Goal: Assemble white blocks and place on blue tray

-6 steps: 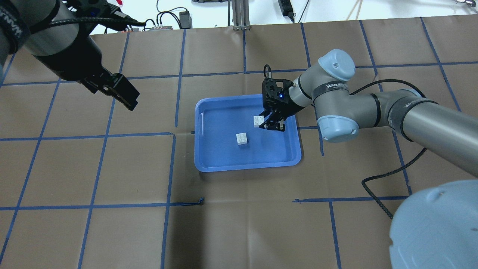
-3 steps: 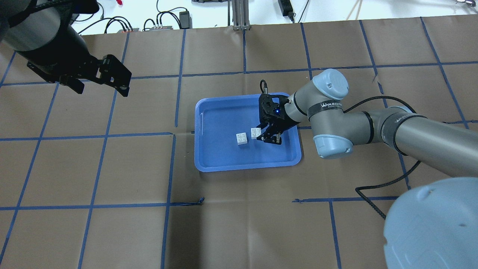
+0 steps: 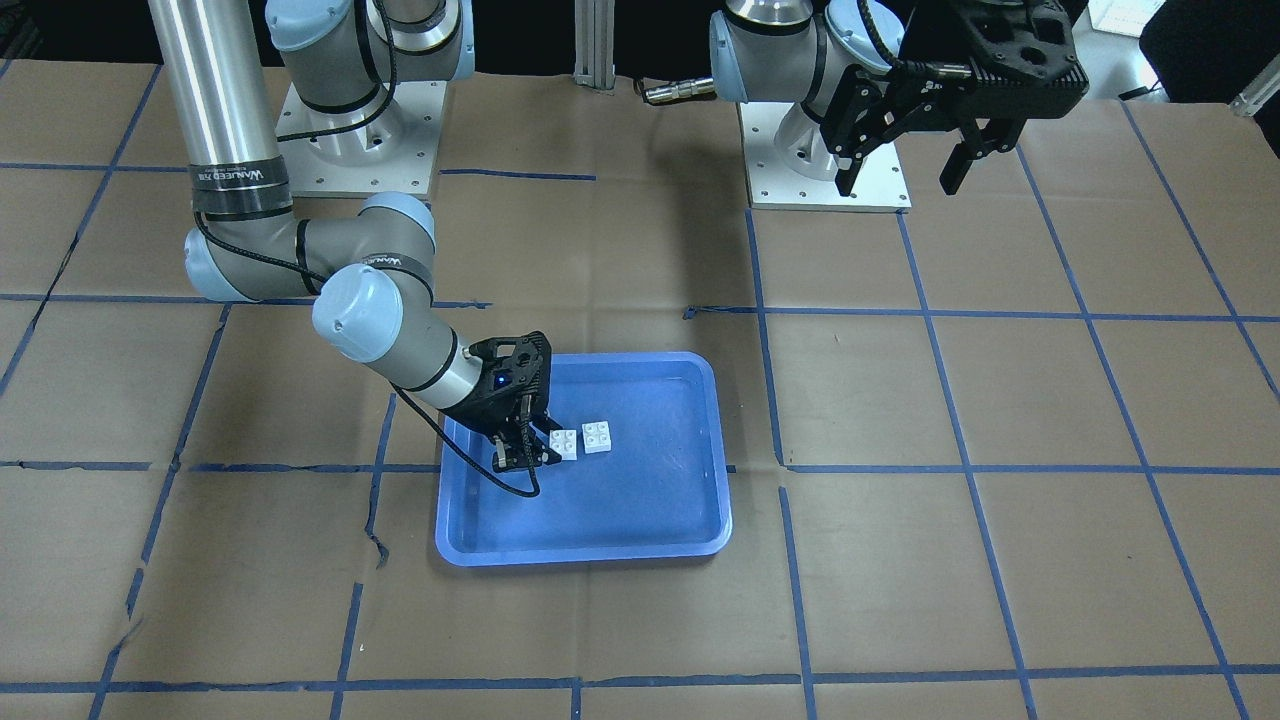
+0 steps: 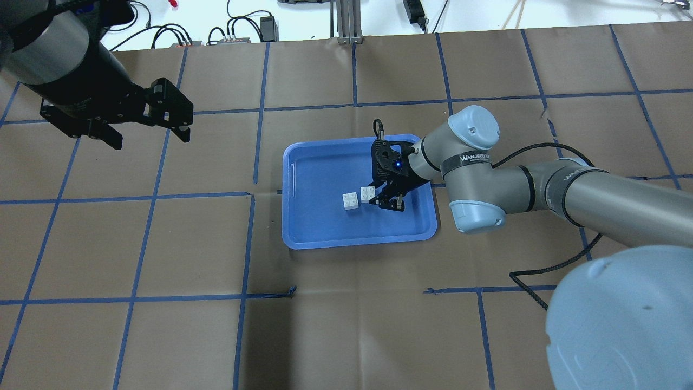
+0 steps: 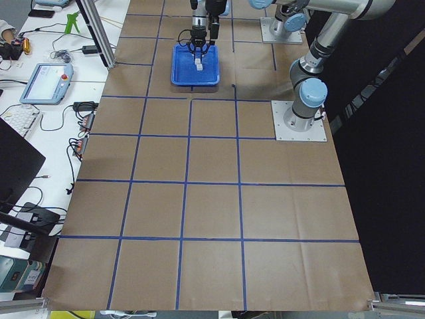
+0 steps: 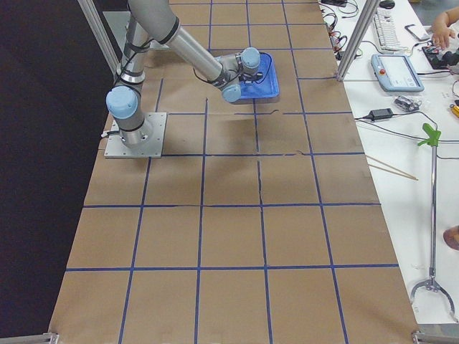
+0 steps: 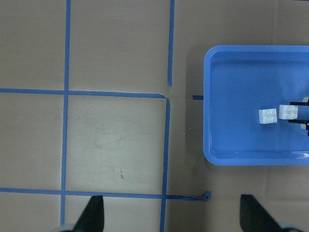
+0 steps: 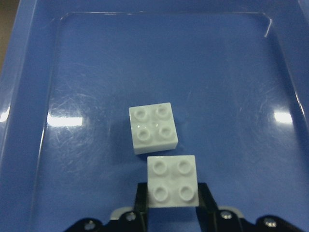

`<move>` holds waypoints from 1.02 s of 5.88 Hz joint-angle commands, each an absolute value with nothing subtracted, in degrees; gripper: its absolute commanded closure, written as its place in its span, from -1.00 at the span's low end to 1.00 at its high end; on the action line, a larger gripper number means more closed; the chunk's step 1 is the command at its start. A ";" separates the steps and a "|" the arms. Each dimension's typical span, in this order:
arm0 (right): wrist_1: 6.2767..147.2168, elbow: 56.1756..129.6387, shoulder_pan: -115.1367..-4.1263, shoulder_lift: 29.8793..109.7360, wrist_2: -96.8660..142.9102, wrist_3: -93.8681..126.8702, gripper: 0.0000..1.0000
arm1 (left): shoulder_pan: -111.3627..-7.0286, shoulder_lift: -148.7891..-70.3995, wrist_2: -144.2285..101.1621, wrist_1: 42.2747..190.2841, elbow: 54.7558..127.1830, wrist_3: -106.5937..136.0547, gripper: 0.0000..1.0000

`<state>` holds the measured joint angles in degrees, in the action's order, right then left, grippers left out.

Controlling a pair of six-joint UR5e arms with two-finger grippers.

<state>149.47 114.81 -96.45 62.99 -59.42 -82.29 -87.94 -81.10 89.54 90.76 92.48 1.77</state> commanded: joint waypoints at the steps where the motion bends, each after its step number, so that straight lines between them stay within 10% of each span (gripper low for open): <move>1: 149.68 114.87 -96.59 62.93 -59.41 -81.92 0.27 | -88.24 -81.47 89.47 90.79 92.55 1.24 -0.99; 6: 149.59 114.96 -97.65 63.11 -59.41 -81.39 0.27 | -88.68 -81.74 89.47 90.97 92.64 1.14 -0.99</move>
